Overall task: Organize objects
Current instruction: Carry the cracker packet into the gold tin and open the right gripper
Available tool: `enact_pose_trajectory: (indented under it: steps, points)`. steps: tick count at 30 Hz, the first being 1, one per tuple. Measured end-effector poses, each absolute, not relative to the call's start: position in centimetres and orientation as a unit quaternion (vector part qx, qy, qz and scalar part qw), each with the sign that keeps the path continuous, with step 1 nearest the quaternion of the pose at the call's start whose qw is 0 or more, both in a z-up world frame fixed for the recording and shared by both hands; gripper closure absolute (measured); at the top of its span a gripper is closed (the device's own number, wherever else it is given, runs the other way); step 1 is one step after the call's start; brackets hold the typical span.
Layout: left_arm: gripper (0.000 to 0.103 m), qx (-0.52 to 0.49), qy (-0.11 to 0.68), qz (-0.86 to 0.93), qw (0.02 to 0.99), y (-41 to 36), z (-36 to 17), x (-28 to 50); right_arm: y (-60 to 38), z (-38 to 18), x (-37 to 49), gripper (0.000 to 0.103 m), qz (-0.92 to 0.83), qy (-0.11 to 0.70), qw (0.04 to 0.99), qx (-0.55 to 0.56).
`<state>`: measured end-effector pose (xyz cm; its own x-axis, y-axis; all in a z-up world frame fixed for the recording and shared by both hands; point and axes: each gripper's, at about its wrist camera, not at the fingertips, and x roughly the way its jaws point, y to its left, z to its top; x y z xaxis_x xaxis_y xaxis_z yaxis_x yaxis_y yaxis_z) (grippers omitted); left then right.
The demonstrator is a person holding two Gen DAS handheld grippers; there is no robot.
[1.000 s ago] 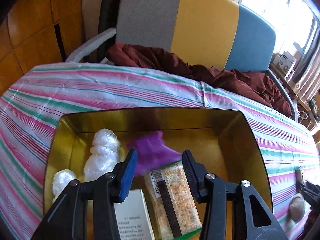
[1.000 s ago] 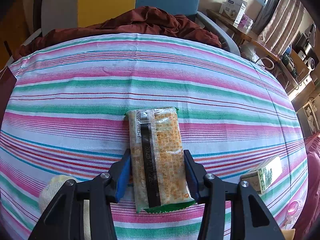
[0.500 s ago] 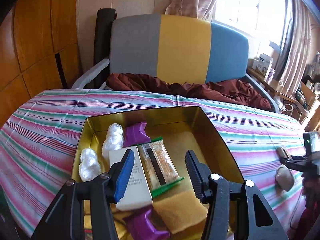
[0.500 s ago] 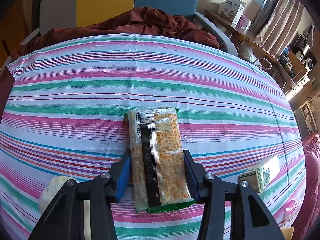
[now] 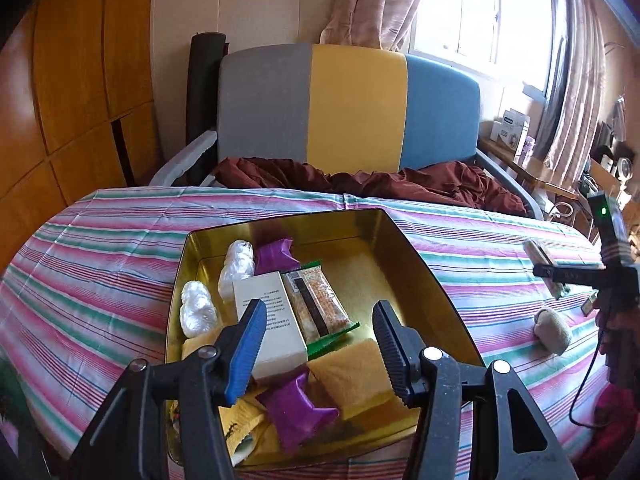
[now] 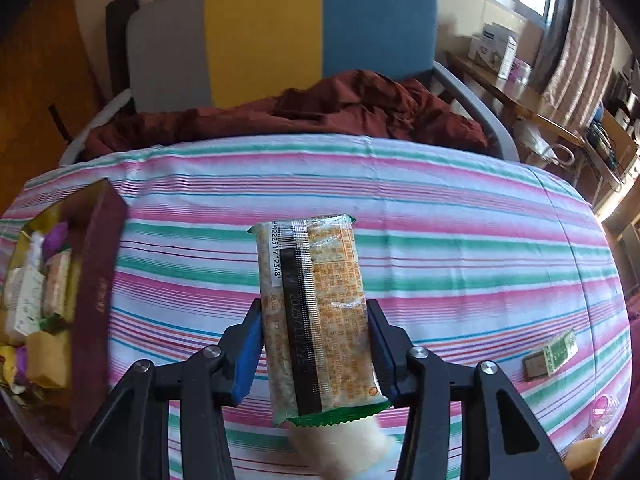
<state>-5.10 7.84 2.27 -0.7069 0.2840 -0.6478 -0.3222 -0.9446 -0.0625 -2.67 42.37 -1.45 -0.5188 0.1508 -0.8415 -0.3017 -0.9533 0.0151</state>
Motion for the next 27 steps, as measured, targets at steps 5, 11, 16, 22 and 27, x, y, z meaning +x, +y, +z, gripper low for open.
enact_pose_trajectory:
  steps: [5,11,16,22,27]
  points:
    - [0.044,-0.348,0.021,0.923,0.161,6.7,2.1,-4.5,34.7,0.5,-5.4,0.054,0.883,0.073,0.044,-0.461]
    - [0.044,-0.352,0.006,0.923,0.153,5.1,1.7,-4.3,26.2,0.1,-8.3,0.054,0.881,0.053,-0.031,-0.469]
    - [0.044,-0.357,-0.006,0.922,0.148,3.8,1.3,-4.3,22.5,-2.0,-11.0,0.054,0.869,0.040,-0.039,-0.491]
    - [0.044,-0.363,-0.016,0.921,0.142,2.7,0.7,-4.3,21.5,-4.4,-13.0,0.054,0.860,0.043,-0.013,-0.508]
    - [0.043,-0.368,-0.021,0.919,0.138,2.3,0.3,-4.6,21.4,-5.6,-13.7,0.053,0.848,0.068,-0.029,-0.525]
